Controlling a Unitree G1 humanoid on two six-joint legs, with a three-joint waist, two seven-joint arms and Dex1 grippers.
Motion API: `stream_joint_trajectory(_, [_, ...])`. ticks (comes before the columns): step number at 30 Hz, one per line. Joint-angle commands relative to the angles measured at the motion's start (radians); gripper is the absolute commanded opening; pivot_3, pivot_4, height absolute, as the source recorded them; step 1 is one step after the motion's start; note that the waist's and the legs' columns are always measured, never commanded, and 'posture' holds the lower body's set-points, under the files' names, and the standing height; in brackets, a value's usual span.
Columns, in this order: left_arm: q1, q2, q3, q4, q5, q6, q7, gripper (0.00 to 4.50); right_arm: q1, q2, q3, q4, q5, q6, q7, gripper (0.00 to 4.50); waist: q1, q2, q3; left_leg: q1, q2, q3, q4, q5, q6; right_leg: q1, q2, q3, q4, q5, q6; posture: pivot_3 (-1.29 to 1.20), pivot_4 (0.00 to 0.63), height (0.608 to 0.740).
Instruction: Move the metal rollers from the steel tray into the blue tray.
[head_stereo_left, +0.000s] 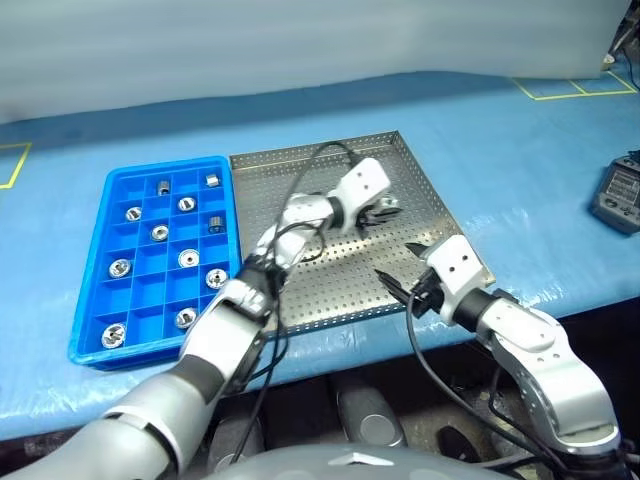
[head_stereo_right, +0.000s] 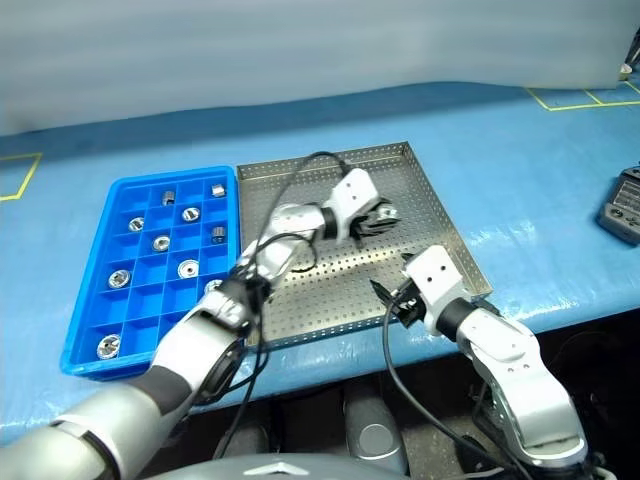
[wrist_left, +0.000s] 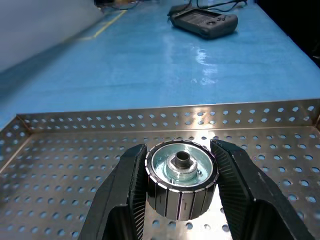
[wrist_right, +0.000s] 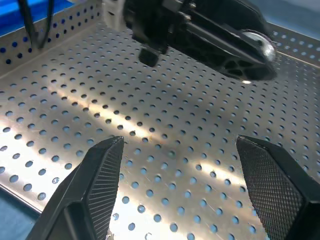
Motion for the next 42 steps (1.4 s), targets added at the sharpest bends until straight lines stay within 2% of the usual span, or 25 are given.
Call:
stream_joint_trajectory(1, [0.138,0.105,0.032,-0.403,0.005,0.181,0.015,1.73,-0.066,0.004,0.033,0.042,0.007,-0.056,0.034,3.77,0.040,0.000,0.000,0.001,0.001,0.000,0.000,0.000,0.000,-0.001,0.001,0.000,0.002,-0.001,-0.001,0.06,0.150,0.740])
stream_joint_trajectory(4, [0.258,0.184,0.082,-0.630,0.004,0.297,0.055,1.73,-0.119,0.004,0.062,0.098,0.004,-0.079,0.061,3.77,0.112,0.000,0.000,0.001,0.002,-0.004,0.001,0.001,0.002,0.000,0.004,-0.003,0.004,-0.004,-0.008,0.14,0.150,0.740])
stream_joint_trajectory(7, [0.344,0.225,0.148,-0.792,0.005,0.395,0.114,1.73,-0.170,0.008,0.092,0.155,0.002,-0.100,0.087,3.77,0.172,-0.001,0.000,-0.001,0.002,-0.005,0.005,0.001,0.002,0.002,0.003,-0.006,0.002,-0.005,-0.008,0.21,0.150,0.740])
stream_joint_trajectory(12, [0.475,0.267,0.211,-0.993,0.030,0.514,0.210,1.73,-0.243,0.018,0.134,0.227,-0.001,-0.134,0.128,3.77,0.236,-0.002,0.001,-0.003,0.000,-0.005,0.006,0.001,0.001,0.002,-0.002,-0.009,0.001,-0.004,-0.007,0.28,0.150,0.740])
stream_joint_trajectory(18, [0.613,0.280,0.267,-1.120,0.085,0.636,0.334,1.73,-0.279,0.023,0.159,0.277,-0.003,-0.155,0.158,3.77,0.279,-0.002,0.001,-0.003,0.000,-0.007,0.006,0.001,0.001,0.003,-0.003,-0.012,0.001,-0.005,-0.008,0.34,0.150,0.740])
stream_joint_trajectory(25, [0.688,0.281,0.272,-1.162,0.099,0.720,0.399,1.73,-0.296,0.030,0.172,0.298,-0.007,-0.166,0.172,3.77,0.306,-0.002,0.001,-0.003,0.000,-0.008,0.006,0.001,0.001,0.002,-0.003,-0.013,0.001,-0.005,-0.008,0.36,0.150,0.740])
stream_joint_trajectory(32, [0.641,0.247,0.253,-1.038,0.058,0.666,0.422,1.73,-0.294,0.029,0.178,0.301,-0.022,-0.170,0.174,3.77,0.324,-0.003,0.002,-0.004,0.000,-0.008,0.006,0.001,0.001,0.002,-0.003,-0.014,0.000,-0.005,-0.009,0.34,0.150,0.740])
stream_joint_trajectory(42, [0.580,0.246,0.192,-0.893,0.026,0.600,0.412,1.73,-0.262,0.022,0.169,0.262,-0.036,-0.161,0.157,3.77,0.321,-0.003,0.002,-0.005,0.000,-0.008,0.005,0.001,0.001,0.001,-0.004,-0.014,-0.001,-0.005,-0.009,0.30,0.150,0.740])
